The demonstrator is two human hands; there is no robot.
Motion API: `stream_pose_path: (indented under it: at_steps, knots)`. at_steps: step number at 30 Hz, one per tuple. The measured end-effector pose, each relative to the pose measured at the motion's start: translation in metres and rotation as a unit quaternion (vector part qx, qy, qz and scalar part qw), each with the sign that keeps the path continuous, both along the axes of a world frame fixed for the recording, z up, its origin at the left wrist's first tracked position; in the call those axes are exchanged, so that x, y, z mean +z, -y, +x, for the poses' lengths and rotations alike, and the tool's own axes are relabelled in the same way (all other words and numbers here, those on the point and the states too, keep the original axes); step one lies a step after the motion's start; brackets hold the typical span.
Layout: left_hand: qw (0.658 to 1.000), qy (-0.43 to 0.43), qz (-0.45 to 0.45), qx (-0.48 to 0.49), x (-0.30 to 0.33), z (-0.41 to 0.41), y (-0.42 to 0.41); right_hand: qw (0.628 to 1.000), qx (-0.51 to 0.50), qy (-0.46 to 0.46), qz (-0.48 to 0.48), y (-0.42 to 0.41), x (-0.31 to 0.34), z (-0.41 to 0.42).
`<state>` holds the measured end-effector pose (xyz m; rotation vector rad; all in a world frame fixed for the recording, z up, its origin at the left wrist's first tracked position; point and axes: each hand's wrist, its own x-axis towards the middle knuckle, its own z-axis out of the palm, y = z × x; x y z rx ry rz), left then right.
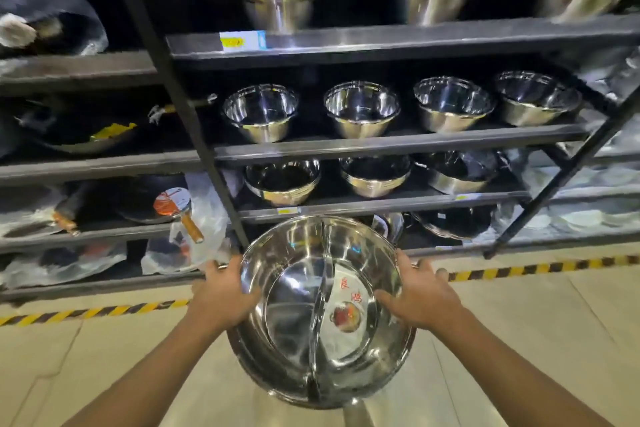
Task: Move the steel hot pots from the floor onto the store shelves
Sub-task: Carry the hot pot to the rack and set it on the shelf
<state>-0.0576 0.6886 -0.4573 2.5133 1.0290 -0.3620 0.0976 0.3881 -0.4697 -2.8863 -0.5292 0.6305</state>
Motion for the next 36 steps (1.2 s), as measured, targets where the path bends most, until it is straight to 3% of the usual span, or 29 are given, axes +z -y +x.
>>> stream_pose_path:
  at_steps: [9, 15, 20, 25, 31, 36]
  knots:
    - [1.0, 0.019, 0.006, -0.019, -0.24, 0.072, -0.051, 0.999, 0.033, -0.012, 0.027, -0.058, -0.246, 0.092]
    - [0.998, 0.054, 0.007, 0.04, -0.424, 0.128, -0.106, 0.999, 0.027, 0.003, 0.042, -0.119, -0.436, 0.145]
    - [0.994, 0.092, 0.002, 0.058, -0.54, 0.167, -0.152, 0.997, 0.029, 0.042, 0.063, -0.17, -0.547, 0.196]
    - [0.989, 0.125, -0.001, 0.084, -0.6, 0.188, -0.179, 0.994, 0.036, 0.069, 0.076, -0.205, -0.603, 0.234]
    - [0.974, 0.201, -0.033, 0.097, -0.614, 0.198, -0.189, 0.996, 0.022, 0.045, 0.078, -0.226, -0.614, 0.261]
    - [0.951, 0.296, -0.05, 0.07, -0.625, 0.212, -0.198, 0.993, 0.017, 0.093, 0.064, -0.246, -0.622, 0.286]
